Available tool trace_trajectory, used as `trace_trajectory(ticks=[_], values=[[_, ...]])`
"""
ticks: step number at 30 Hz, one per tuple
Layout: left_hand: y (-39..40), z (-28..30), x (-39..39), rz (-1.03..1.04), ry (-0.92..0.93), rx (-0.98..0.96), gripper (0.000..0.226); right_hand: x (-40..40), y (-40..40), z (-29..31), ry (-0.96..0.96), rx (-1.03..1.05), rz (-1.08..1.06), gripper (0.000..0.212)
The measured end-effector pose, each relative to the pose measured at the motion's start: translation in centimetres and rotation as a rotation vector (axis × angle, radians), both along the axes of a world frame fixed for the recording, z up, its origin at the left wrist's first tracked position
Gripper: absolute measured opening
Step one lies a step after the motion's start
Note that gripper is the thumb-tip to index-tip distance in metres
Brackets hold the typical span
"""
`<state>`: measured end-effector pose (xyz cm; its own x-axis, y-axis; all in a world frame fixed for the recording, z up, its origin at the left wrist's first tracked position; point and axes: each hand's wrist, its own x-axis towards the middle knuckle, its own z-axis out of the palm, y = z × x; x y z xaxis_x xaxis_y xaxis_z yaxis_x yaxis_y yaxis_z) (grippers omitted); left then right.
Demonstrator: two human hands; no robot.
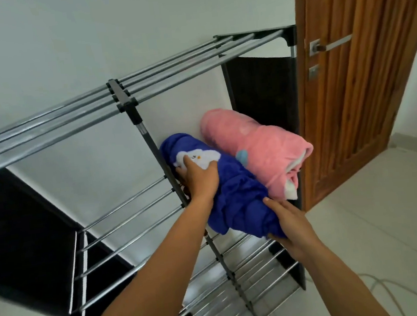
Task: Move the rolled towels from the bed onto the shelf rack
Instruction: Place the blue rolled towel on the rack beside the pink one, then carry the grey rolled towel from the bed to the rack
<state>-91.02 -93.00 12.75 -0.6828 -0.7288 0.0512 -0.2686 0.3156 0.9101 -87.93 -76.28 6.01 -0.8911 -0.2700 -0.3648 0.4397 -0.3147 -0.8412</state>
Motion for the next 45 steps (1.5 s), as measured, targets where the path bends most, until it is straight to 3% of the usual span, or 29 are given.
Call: trace_trajectory(ticks=[5,12,16,21,24,28,30,34,38,45], values=[[-0.6,-1.3,0.1,-0.144,-0.202,-0.301,0.063,-0.3,0.0,-0.5,-0.011,0.007,-0.015,0.021],[-0.1,-1.2,1.0,-0.191,-0.332,-0.37,0.062,2.1,1.6,-3.0,-0.098,0.011,0.067,0.024],[3.3,-1.1,4.0,-0.193,-0.188,-0.509,0.054,4.0,4.6,-4.4,-0.116,0.039,0.053,0.021],[9.5,-3.3,9.7,-0.428,0.108,-0.663,0.058,8.3,10.1,-5.5,-0.139,0.13,-0.059,0.017],[12.6,-5.6,11.4,-0.724,0.139,-0.6,0.046,12.4,14.5,-5.7,-0.156,0.138,-0.237,0.012],[18.1,-8.9,14.0,-1.187,-0.344,-0.373,0.034,21.2,20.7,-6.8,-0.226,0.112,-0.595,0.008],[22.1,-10.6,16.4,-1.42,-0.485,-0.357,0.035,27.4,23.1,-7.6,-0.25,0.107,-0.756,0.009],[30.4,-13.8,25.0,-1.73,-0.501,-0.344,0.029,43.0,26.2,-8.7,-0.414,0.12,-1.035,0.006],[36.7,-15.4,34.3,-2.023,-0.52,-0.349,0.008,56.7,28.0,-8.4,-0.468,-0.002,-1.469,0.01],[46.1,-16.6,48.9,-2.372,-0.454,-0.446,0.022,73.2,26.4,-7.5,-0.44,-0.219,-1.945,0.013]])
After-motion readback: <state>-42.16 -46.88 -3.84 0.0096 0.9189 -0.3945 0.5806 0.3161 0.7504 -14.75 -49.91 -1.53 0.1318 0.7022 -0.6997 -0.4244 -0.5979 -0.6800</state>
